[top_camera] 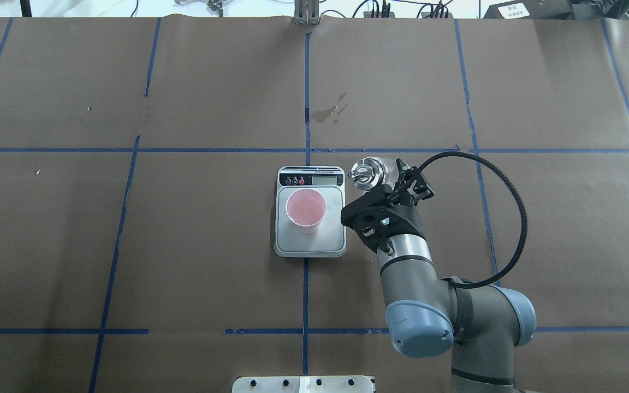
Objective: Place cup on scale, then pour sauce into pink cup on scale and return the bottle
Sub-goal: 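Tilt the bottle upright and carry it back to its spot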
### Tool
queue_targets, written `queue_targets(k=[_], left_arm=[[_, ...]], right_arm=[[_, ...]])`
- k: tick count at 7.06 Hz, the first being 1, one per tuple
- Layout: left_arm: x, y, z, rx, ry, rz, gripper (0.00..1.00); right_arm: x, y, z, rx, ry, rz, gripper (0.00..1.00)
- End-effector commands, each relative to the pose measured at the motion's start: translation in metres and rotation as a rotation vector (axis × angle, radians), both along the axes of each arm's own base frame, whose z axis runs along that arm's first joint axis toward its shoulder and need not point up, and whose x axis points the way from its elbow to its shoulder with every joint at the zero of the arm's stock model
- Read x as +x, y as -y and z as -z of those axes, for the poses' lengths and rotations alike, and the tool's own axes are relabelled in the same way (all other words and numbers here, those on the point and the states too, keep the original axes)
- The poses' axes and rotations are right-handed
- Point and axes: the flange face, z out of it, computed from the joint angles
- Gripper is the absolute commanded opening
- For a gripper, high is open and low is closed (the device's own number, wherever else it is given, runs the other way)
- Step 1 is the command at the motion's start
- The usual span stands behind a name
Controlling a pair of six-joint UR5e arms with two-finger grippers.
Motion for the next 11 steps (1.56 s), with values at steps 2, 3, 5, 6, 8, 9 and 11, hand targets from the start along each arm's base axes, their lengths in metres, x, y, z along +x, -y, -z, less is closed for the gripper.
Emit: queue_targets(k=[2, 3, 5, 6, 8, 9, 11], left_arm=[[0.000, 0.000, 0.000, 0.002, 0.000, 0.000, 1.00], [0.000, 0.000, 0.000, 0.003, 0.000, 0.000, 1.00], [0.000, 0.000, 0.000, 0.003, 0.000, -0.001, 1.00], [0.000, 0.000, 0.000, 0.003, 0.000, 0.000, 1.00], [0.001, 0.001, 0.001, 0.006, 0.000, -0.002, 1.00], [0.001, 0.002, 0.002, 0.008, 0.000, -0.003, 1.00], [0.001, 0.002, 0.002, 0.008, 0.000, -0.003, 1.00]], right_arm=[[0.040, 0.010, -0.021, -0.345, 0.458, -0.065, 0.00], [0.056, 0.008, -0.046, -0.342, 0.456, -0.072, 0.00], [0.081, 0.004, -0.103, -0.347, 0.401, -0.120, 0.00], [0.088, 0.001, -0.120, -0.369, 0.446, -0.148, 0.00], [0.098, 0.000, -0.138, -0.376, 0.454, -0.188, 0.00], [0.100, -0.001, -0.142, -0.378, 0.453, -0.193, 0.00], [0.098, -0.001, -0.151, -0.386, 0.442, -0.196, 0.00]])
